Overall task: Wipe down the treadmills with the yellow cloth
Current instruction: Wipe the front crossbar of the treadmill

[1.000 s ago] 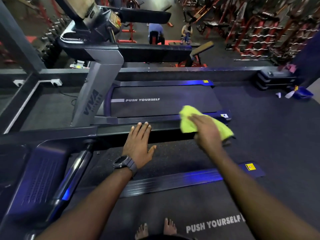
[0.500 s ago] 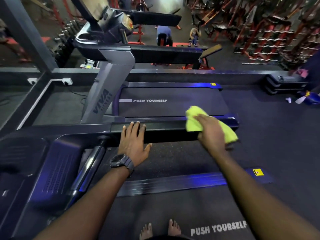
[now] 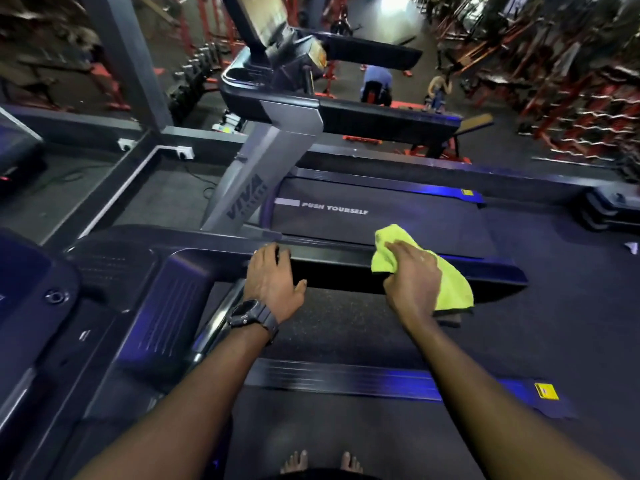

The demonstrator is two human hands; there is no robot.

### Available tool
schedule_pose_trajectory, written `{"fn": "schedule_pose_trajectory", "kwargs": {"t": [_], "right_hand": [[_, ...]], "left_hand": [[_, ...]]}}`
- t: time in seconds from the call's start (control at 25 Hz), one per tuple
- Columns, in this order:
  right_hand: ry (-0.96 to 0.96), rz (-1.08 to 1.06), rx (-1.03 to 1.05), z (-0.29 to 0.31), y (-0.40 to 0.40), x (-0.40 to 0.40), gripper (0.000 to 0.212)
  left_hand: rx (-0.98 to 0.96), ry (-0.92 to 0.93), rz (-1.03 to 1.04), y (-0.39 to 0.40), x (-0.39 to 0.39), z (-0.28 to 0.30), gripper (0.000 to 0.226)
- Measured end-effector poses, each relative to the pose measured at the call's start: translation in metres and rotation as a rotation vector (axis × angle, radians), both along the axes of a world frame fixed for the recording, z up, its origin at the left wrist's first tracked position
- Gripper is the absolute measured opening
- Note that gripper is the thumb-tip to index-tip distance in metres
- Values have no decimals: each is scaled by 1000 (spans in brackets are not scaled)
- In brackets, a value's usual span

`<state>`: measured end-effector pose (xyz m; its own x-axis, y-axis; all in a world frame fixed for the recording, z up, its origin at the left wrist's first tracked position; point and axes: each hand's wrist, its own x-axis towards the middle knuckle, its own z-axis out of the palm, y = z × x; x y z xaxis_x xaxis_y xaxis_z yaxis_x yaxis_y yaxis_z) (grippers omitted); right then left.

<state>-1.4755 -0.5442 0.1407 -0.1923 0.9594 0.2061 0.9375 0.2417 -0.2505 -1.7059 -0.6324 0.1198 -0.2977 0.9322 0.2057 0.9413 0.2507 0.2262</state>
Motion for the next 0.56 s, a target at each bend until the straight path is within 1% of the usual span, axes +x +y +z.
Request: {"fn": "schedule_pose_trajectory", "kwargs": {"t": [0.04,0.08,0.12,0.16,0.2,0.24,0.28,0.32,0.36,0.4,0.44,0.48,0.52,0.56], "right_hand": [[-16,10,-15,0,-12,-31,65],[-32,122,-11,0,-30,-68,57],[-65,312,89,-6,-39,-94,51],[-99,531,167,-7,-38,-106,52],[-152,719,144,-1,-30,-106,59],[-151,779,100,4,-14,-97,68],[-101,690,43,7,-2,-86,74],[-70,498,1,10,4,-81,75],[-82,322,-19,15,-2,-87,72],[-127,251,-7,19,-14,-105,66],[-152,308,40,21,-28,-130,59],[-201,448,76,13,-40,-150,53],[-216,611,117,9,-43,-157,52],[-222,740,110,9,-37,-152,58]], "left_hand": [[-5,-50,16,1,-2,0,62],[-1,-117,29,1,-2,1,67],[24,-195,43,1,-3,2,71],[53,-269,66,-1,-5,4,75],[62,-307,79,-3,-8,5,79],[41,-318,86,-6,-12,7,84],[14,-320,88,-8,-16,9,88],[0,-325,101,-11,-20,9,91],[1,-336,112,-11,-22,9,93],[6,-357,119,-11,-23,10,94],[10,-383,119,-10,-24,10,94],[22,-419,134,-10,-25,11,93],[32,-452,167,-11,-26,12,91],[39,-458,194,-13,-27,14,89]]}}
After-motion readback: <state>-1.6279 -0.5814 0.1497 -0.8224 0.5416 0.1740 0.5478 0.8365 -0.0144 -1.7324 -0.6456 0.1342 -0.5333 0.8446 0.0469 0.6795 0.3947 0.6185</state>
